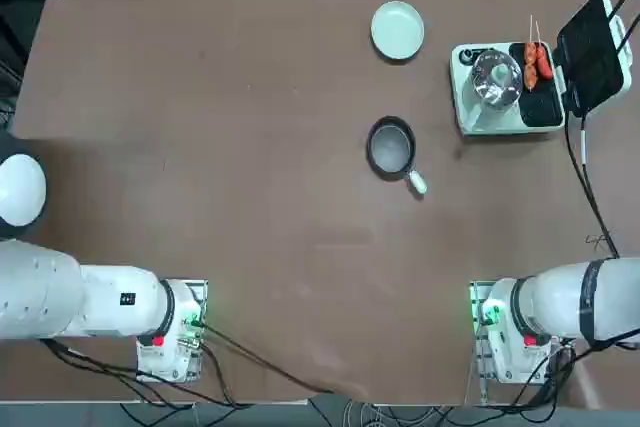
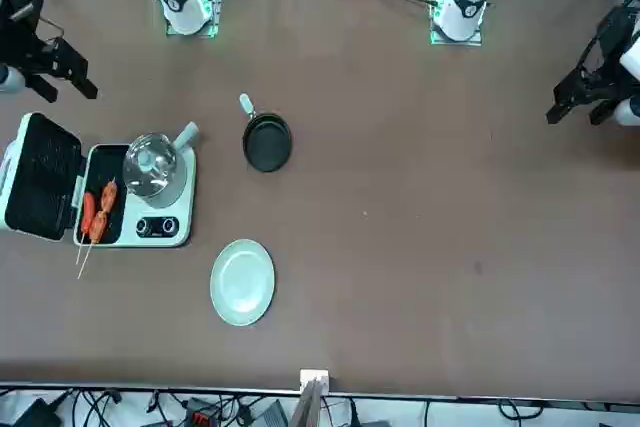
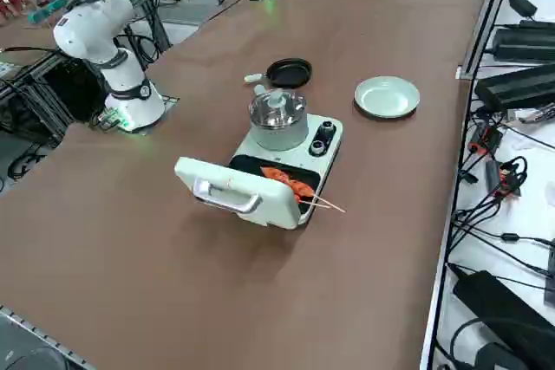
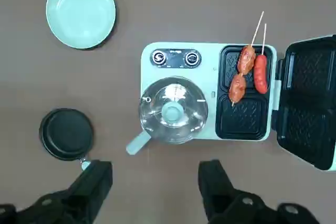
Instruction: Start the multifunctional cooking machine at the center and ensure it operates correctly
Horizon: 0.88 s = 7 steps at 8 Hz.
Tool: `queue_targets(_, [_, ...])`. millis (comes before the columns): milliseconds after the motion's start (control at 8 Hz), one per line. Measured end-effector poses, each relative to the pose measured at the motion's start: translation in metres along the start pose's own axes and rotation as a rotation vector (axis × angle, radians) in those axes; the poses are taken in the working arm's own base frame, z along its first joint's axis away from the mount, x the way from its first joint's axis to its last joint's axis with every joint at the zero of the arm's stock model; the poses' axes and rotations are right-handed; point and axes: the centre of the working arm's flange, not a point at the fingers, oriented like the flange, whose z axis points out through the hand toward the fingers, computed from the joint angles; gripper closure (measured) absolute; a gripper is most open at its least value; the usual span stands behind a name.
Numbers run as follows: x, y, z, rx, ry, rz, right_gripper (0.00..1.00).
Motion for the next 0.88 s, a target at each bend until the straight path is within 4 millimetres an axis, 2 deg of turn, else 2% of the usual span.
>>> queue_targets(625, [0.003,0.001,0.004,-0.001,-0.007,0.002,0.0])
queue_targets(875, [0.02,0.006,0.028,-0.014,-0.024,0.01,0.0])
